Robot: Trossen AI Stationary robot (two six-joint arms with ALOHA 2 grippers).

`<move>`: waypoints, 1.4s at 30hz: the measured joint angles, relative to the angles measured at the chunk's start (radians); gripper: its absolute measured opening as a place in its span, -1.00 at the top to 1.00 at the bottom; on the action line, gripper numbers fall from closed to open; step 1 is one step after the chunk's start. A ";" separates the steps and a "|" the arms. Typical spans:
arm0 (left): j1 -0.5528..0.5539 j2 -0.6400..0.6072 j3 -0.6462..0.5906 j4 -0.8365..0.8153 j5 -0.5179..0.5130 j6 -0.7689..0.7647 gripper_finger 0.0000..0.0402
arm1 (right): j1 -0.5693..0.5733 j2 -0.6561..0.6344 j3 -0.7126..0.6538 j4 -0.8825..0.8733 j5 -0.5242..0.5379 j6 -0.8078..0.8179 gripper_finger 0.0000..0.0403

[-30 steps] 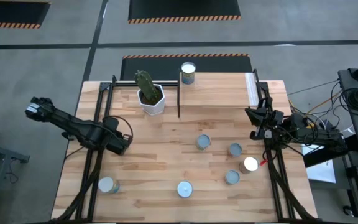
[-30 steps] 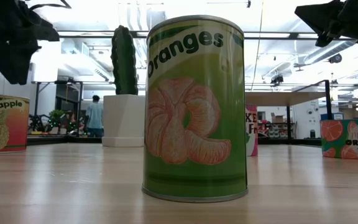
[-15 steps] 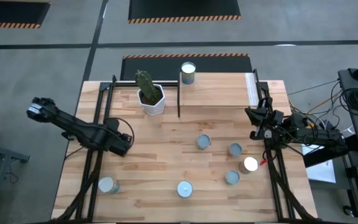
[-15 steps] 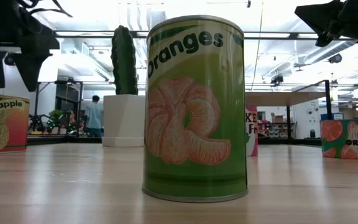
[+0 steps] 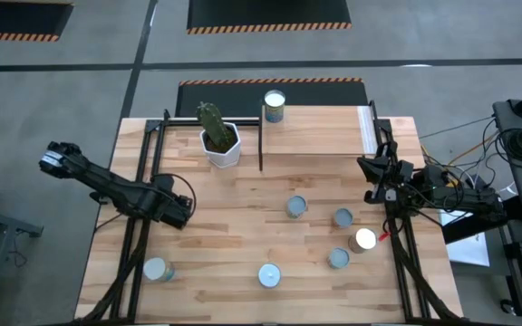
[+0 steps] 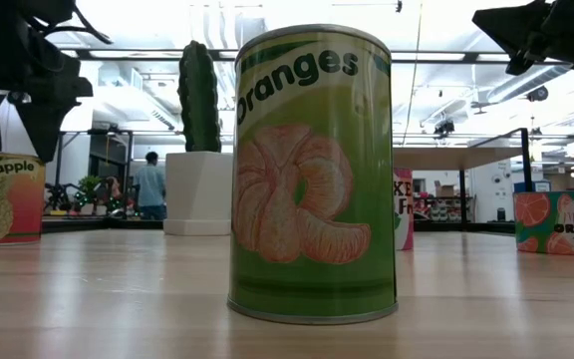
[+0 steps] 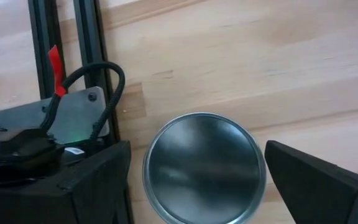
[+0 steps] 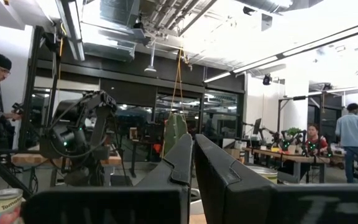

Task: Pick and place cans onto a shelf
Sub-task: Put the canned pineapple on the shelf

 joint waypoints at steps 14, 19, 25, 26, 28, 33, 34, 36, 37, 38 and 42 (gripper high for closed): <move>0.000 0.000 -0.050 0.059 0.001 -0.006 -0.75 | 0.000 0.000 0.000 -0.010 0.000 0.000 0.96; -0.001 0.008 -0.050 0.074 0.001 0.013 -0.71 | 0.000 0.000 0.000 -0.010 0.000 -0.001 0.96; -0.001 0.021 -0.049 0.080 0.000 0.016 -0.53 | 0.000 0.000 0.000 -0.011 0.000 -0.001 0.96; -0.001 0.021 -0.049 0.082 0.001 0.016 -0.51 | 0.000 0.000 0.000 -0.012 0.000 -0.001 0.96; -0.001 0.021 -0.048 0.084 0.005 0.016 -0.50 | 0.000 0.000 0.000 -0.013 0.000 -0.001 0.96; -0.003 0.031 0.019 0.099 0.027 0.053 -0.55 | 0.000 0.000 0.000 -0.012 0.000 -0.001 0.96; -0.003 0.037 0.044 0.095 0.026 0.072 -0.56 | 0.000 0.000 0.000 -0.012 0.000 -0.001 0.96; -0.003 0.058 0.102 0.095 0.021 0.113 -0.56 | 0.000 0.000 0.000 -0.012 0.000 -0.001 0.96; -0.003 0.072 0.133 0.095 0.017 0.139 -0.55 | 0.000 0.000 0.000 -0.012 0.000 -0.001 0.96; -0.003 0.088 0.168 0.095 0.015 0.167 -0.55 | 0.000 0.000 0.000 -0.012 0.000 -0.001 0.96; -0.003 0.179 0.326 0.094 0.010 0.298 -0.55 | 0.000 0.000 0.000 -0.012 0.000 -0.001 0.96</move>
